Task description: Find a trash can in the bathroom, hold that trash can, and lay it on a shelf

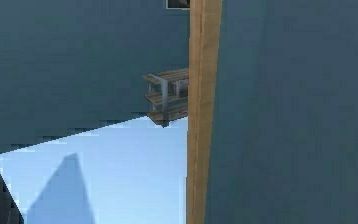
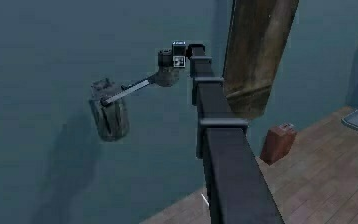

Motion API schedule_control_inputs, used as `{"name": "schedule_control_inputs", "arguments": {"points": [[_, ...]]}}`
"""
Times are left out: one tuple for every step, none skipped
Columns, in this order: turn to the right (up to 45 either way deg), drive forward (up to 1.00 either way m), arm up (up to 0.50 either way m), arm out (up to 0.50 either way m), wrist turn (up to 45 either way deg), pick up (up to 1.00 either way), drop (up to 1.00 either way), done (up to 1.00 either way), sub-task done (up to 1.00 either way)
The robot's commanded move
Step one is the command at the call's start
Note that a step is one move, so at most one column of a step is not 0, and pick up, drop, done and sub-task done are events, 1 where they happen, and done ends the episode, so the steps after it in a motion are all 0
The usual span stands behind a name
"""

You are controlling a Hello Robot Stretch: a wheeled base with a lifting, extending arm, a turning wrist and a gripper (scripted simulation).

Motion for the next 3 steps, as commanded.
{"name": "schedule_control_inputs", "arguments": {"points": [[0.0,0.0,0.0,0.0,-45.0,0.0,0.0,0.0,0.0],[0.0,0.0,0.0,0.0,-18.0,0.0,0.0,0.0,0.0],[0.0,0.0,0.0,-0.42,0.0,0.0,0.0,0.0,0.0]]}}
